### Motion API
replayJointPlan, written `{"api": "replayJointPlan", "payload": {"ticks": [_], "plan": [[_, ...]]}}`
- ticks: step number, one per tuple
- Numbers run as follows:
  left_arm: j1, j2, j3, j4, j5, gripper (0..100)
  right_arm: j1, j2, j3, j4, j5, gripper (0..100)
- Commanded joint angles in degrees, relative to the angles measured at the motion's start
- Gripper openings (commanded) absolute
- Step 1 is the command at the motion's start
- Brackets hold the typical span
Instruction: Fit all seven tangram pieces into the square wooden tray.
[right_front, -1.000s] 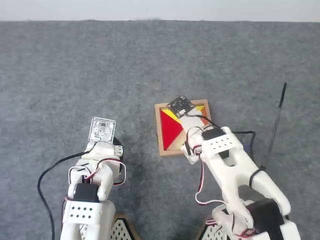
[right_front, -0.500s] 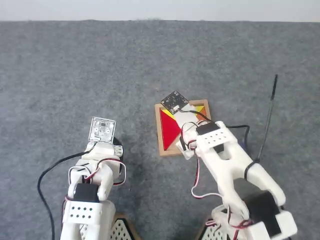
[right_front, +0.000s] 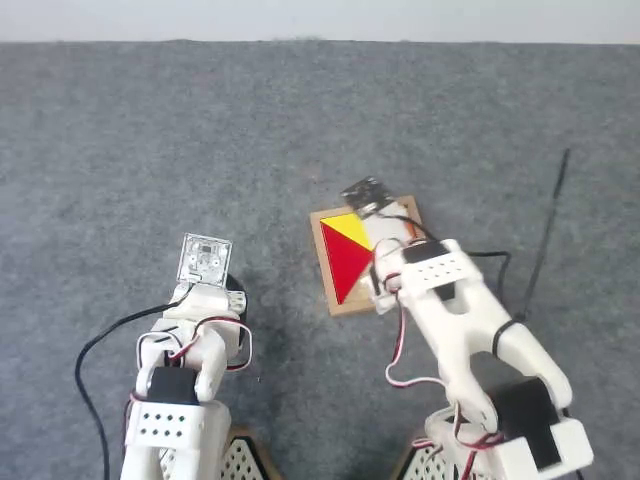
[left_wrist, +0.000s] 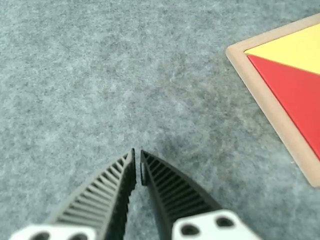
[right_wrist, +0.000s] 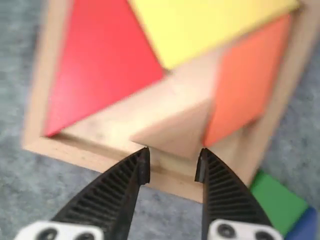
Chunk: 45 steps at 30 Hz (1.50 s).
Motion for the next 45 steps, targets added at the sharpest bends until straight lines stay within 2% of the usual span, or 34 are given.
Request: {"api": "replayJointPlan", "payload": {"ticks": [1, 10, 22, 34, 38, 45], "plan": [[-0.26, -0.7, -0.48, 0.44, 0.44, 2, -3.47, 0.31, -2.81, -2.42, -0.79, 17.6], [-0.26, -0.7, -0.48, 0.44, 0.44, 2, -4.35, 10.07, -11.25, -2.33, -0.88, 17.6], [-0.26, -0.7, -0.48, 0.44, 0.44, 2, -4.09, -7.52, -8.26, -1.98, -0.88, 17.7], [-0.26, -0.7, -0.48, 0.44, 0.44, 2, -3.65, 7.6, -15.47, -0.75, -0.88, 17.7], [-0.26, -0.7, -0.48, 0.44, 0.44, 2, -0.84, 1.98, -13.8, 0.84, -2.64, 17.7], [-0.26, -0.7, -0.48, 0.44, 0.44, 2, 0.22, -17.1, -2.73, -1.98, -2.64, 17.7]]}}
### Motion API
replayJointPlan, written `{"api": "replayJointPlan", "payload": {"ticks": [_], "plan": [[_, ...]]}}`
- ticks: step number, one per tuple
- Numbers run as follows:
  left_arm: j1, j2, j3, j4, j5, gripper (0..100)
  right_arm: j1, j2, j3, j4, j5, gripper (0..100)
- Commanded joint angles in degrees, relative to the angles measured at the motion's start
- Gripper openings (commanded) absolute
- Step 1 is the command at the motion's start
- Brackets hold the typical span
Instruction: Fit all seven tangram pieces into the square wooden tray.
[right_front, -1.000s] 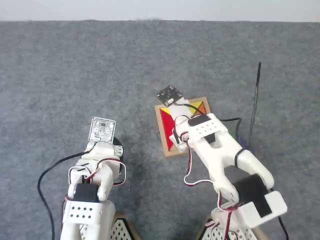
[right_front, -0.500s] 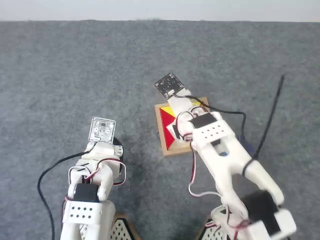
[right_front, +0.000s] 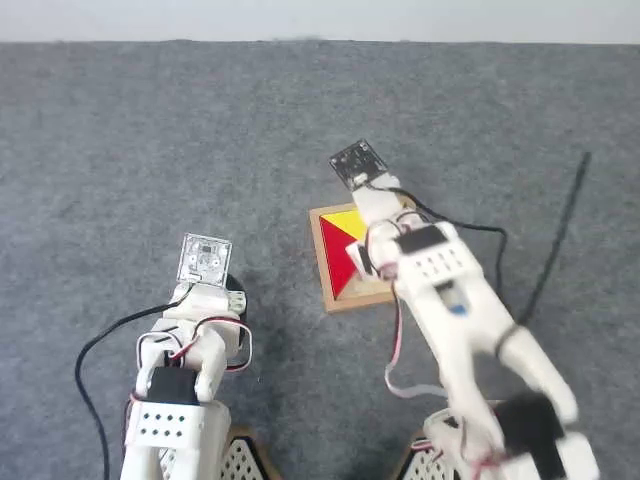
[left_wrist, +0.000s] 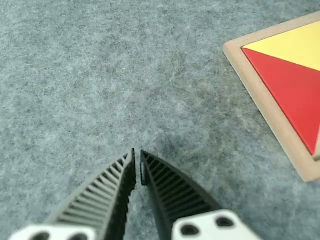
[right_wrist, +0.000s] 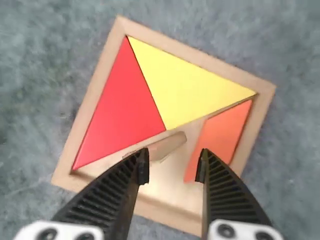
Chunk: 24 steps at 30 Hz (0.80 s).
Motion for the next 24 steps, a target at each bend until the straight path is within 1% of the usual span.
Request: {"api": "replayJointPlan", "payload": {"ticks": [1, 3, 4, 7, 8, 10, 15, 21, 24], "plan": [[-0.26, -0.7, -0.48, 0.44, 0.44, 2, 1.27, -12.09, 4.48, -1.01, -0.79, 17.7], [-0.26, -0.7, -0.48, 0.44, 0.44, 2, 1.45, -14.02, 8.35, -0.75, -0.79, 17.2], [-0.26, -0.7, -0.48, 0.44, 0.44, 2, 1.54, -13.85, 9.32, -0.75, -0.79, 14.9], [-0.26, -0.7, -0.48, 0.44, 0.44, 2, 3.47, -11.65, 9.67, -1.19, -0.79, 3.5], [-0.26, -0.7, -0.48, 0.44, 0.44, 2, 4.26, -10.77, 9.14, -1.19, -0.79, 1.3], [-0.26, -0.7, -0.48, 0.44, 0.44, 2, 5.23, -8.66, 8.35, -1.27, -0.88, 1.8], [-0.26, -0.7, -0.48, 0.44, 0.44, 2, 5.05, -1.63, 5.45, -3.47, -0.88, 4.4], [-0.26, -0.7, -0.48, 0.44, 0.44, 2, 4.88, 8.48, -3.87, -3.21, -0.79, 4.4], [-0.26, -0.7, -0.48, 0.44, 0.44, 2, 3.3, 12.7, -8.53, -3.12, -0.79, 4.4]]}}
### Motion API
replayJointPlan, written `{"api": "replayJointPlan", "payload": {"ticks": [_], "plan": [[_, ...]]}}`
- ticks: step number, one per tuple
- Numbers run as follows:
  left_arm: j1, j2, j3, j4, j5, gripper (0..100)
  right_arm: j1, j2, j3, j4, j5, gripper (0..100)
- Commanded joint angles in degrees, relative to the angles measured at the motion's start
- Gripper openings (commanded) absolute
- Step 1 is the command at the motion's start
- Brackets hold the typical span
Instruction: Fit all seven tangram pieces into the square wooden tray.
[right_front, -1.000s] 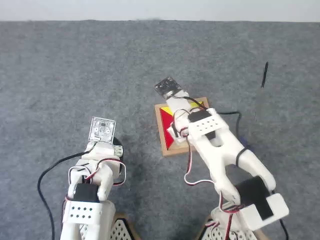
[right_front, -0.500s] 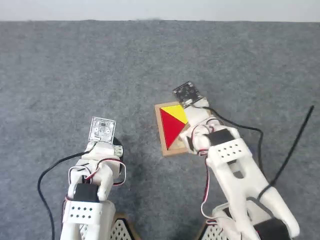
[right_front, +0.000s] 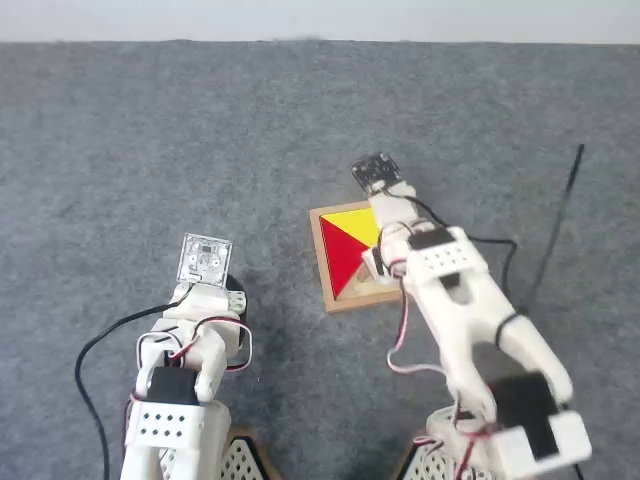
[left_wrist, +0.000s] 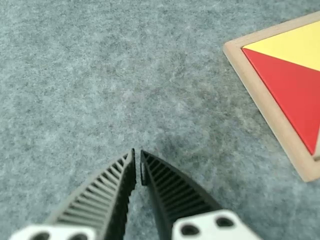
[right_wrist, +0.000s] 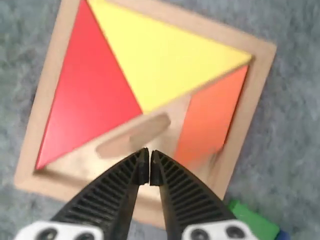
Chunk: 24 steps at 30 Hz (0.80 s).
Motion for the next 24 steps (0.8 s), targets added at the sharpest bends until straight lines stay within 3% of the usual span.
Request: {"api": "replayJointPlan", "payload": {"ticks": [1, 9, 18, 24], "plan": [[-0.26, -0.7, -0.48, 0.44, 0.44, 2, -1.98, 3.03, -7.74, -0.75, -0.53, 4.4], [-0.26, -0.7, -0.48, 0.44, 0.44, 2, -6.64, 10.95, -13.19, -0.66, -0.18, 4.4], [-0.26, -0.7, -0.48, 0.44, 0.44, 2, -8.13, -2.86, -7.65, -0.66, -0.44, 4.6], [-0.26, -0.7, -0.48, 0.44, 0.44, 2, -14.73, -6.64, -4.48, -0.75, -0.26, 4.7]]}}
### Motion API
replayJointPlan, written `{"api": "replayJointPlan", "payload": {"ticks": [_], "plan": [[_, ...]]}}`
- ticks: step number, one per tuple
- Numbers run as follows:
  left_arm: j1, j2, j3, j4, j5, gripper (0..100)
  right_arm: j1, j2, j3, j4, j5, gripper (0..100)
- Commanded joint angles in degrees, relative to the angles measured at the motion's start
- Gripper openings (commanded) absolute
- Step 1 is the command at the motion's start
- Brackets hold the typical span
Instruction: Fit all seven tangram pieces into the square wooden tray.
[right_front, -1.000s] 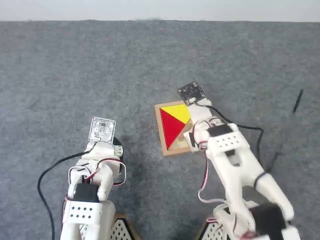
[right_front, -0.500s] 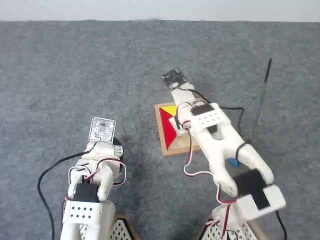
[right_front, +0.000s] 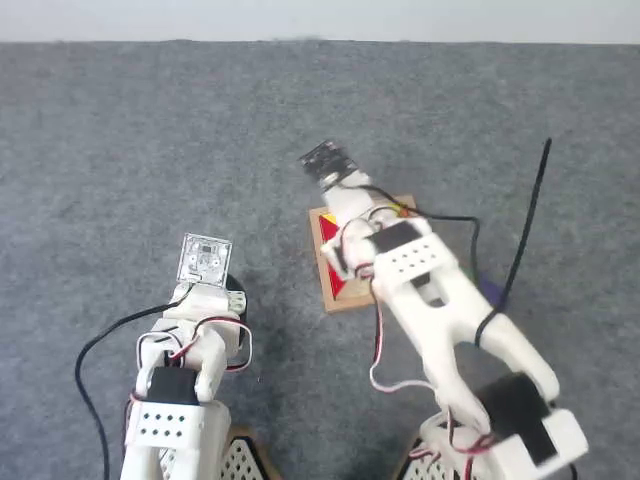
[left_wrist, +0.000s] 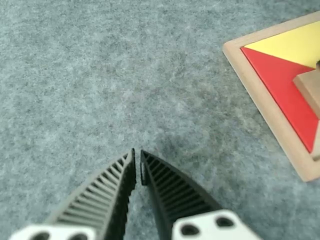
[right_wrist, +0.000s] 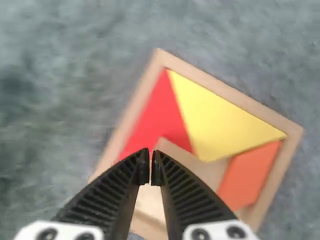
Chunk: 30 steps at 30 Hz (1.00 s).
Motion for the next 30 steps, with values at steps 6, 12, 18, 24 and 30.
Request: {"api": "replayJointPlan", "payload": {"ticks": [6, 12, 18, 24, 30], "plan": [[-0.26, -0.7, -0.48, 0.44, 0.44, 2, -5.23, 2.24, -1.67, -1.1, 0.0, 4.7], [-0.26, -0.7, -0.48, 0.44, 0.44, 2, -0.4, 11.21, -5.01, -0.66, 0.0, 4.6], [-0.26, -0.7, -0.48, 0.44, 0.44, 2, 3.21, 11.65, -4.66, -0.13, -0.09, 4.5], [-0.26, -0.7, -0.48, 0.44, 0.44, 2, 5.32, 11.56, -4.66, 0.57, -0.18, 4.4], [-0.26, -0.7, -0.48, 0.44, 0.44, 2, 3.3, 7.6, -5.1, -0.22, -0.62, 4.5]]}}
